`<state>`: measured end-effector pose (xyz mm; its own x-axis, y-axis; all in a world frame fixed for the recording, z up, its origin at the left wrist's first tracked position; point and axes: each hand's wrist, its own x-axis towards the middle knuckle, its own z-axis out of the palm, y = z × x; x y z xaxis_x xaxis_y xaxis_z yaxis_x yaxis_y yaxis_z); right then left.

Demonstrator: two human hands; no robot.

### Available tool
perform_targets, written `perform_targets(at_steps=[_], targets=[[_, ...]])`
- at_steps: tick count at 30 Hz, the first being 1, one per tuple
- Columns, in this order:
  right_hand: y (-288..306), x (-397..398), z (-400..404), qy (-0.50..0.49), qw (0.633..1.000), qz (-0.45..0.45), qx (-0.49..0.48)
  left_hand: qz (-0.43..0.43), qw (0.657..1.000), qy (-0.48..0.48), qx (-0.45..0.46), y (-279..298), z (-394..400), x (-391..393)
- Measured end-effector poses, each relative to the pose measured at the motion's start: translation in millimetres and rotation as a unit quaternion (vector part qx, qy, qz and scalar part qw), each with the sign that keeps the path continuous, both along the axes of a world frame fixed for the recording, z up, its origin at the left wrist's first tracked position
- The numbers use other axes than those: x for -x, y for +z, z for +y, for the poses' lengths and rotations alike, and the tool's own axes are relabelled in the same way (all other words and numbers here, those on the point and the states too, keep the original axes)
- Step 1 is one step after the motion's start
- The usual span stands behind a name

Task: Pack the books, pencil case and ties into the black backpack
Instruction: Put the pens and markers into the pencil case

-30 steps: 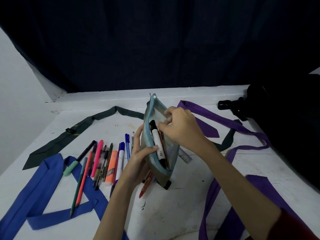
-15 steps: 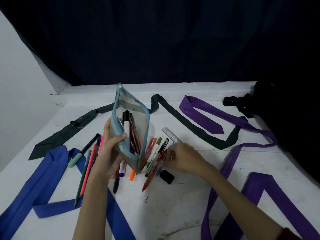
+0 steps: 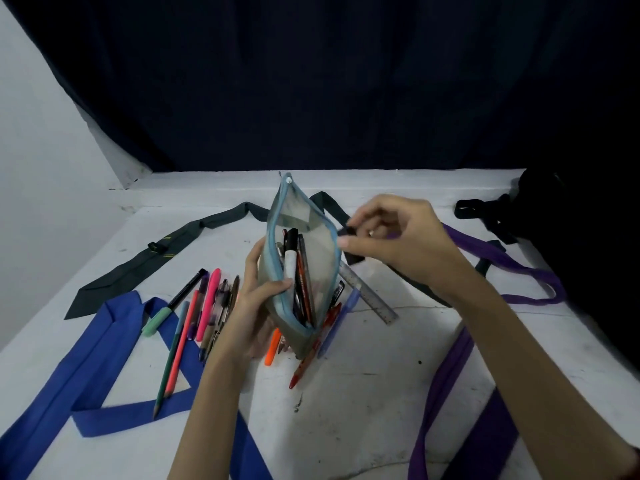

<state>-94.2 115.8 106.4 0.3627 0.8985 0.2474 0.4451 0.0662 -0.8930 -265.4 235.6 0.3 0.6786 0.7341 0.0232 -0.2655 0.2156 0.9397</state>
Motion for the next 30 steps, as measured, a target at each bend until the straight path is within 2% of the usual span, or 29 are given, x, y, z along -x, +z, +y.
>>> perform_targets(at_steps=[2, 6, 12, 15, 17, 19, 21, 26, 30], targets=[[5.6, 7.8, 9.6, 0.003, 0.999, -0.043, -0.022, -0.023, 0.999, -0.023, 0.027, -2.1, -5.5, -6.3], [-6.2, 11.4, 34.3, -0.033, 0.988, -0.153, 0.006, -0.041, 0.996, -0.041, 0.064, -4.4, -9.0, -11.7], [-14.9, -7.5, 36.4, -0.142, 0.981, -0.111, -0.068, -0.064, 0.994, -0.041, 0.080, -5.1, -4.4, -9.4], [-40.9, -22.3, 37.0, -0.158, 0.981, -0.111, 0.004, -0.069, 0.994, -0.036, 0.072, -5.6, -0.5, -4.6], [-65.5, -27.4, 40.5, -0.107, 0.977, -0.148, 0.106, -0.081, 0.995, -0.018, 0.063, -3.9, -0.2, -1.9], [-89.9, -27.4, 43.7, -0.036, 0.953, -0.203, 0.223, -0.093, 0.994, -0.004, 0.057, -0.2, -0.8, 0.4], [-108.0, -21.5, 44.7, 0.033, 0.910, -0.280, 0.305, -0.090, 0.994, 0.000, 0.056, 1.2, -0.2, 2.1], [-112.9, -12.8, 43.2, 0.077, 0.869, -0.418, 0.254, -0.086, 0.994, 0.002, 0.063, 2.3, 0.1, 4.1], [-92.6, -25.4, 34.8, 0.049, 0.868, -0.395, 0.297, -0.078, 0.994, 0.002, 0.070, 2.9, 0.4, 4.4]])
